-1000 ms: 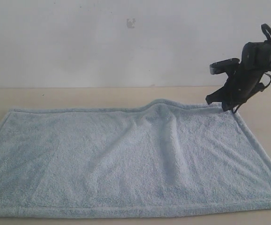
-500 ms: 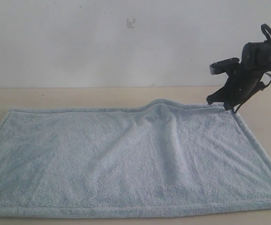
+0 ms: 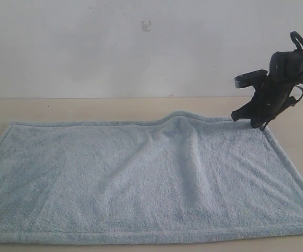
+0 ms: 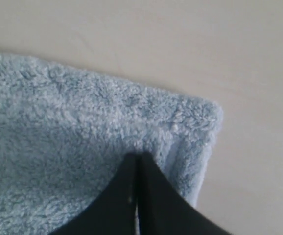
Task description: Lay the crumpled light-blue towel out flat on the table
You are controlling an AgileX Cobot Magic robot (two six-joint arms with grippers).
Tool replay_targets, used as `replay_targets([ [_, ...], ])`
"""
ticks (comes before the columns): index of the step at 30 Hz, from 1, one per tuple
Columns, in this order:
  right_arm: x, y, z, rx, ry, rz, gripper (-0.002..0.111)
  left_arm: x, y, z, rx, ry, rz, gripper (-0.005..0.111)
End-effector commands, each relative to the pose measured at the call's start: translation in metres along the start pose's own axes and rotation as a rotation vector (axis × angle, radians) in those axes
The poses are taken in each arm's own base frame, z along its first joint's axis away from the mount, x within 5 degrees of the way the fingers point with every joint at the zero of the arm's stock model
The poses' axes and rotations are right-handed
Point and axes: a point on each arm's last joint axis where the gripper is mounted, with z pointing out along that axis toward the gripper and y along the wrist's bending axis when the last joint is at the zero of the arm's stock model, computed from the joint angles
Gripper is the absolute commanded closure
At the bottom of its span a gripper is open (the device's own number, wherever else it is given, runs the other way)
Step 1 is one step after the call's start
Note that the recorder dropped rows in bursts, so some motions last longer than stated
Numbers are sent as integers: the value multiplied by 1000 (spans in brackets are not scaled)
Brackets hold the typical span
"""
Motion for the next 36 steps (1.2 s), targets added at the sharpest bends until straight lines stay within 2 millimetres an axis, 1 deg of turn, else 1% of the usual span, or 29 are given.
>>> replay_targets([
  [1, 16, -30, 4, 67, 85, 43, 108, -1, -1, 0, 2, -3, -15, 77],
  [4, 24, -46, 3, 79, 124, 68, 108, -1, -1, 0, 2, -3, -15, 77],
  [6, 27, -52, 3, 81, 133, 84, 108, -1, -1, 0, 2, -3, -15, 77],
  [8, 26, -53, 1, 78, 128, 79, 108, -1, -1, 0, 2, -3, -15, 77],
  [10, 21, -51, -5, 55, 91, 80, 108, -2, -1, 0, 3, -4, -15, 77],
  [13, 10, -45, -22, -17, 9, 118, 108, -2, -1, 0, 5, -8, -8, 77],
  [16, 0, -42, -44, -30, -45, 124, 108, -2, -1, 0, 8, -12, 2, 77],
  [20, -4, -43, -71, -31, -52, 119, 108, -2, -1, 0, 7, -12, 15, 70],
  [23, 1, -41, -88, -33, -45, 119, 108, -2, -1, 0, 6, -10, 32, 67],
  [26, 10, -36, -107, -41, -62, 138, 108, 0, -1, 0, 3, -2, 36, 69],
  [29, 32, -26, -118, -43, -59, 150, 108, 4, -1, 1, 13, -6, 36, 73],
  [32, 61, -13, -131, -66, -72, 189, 108, 8, -1, 2, 37, -27, 36, 75],
  [36, 117, 4, -148, -43, -105, 220, 108, 15, -1, 7, 41, -7, 31, 75],
])
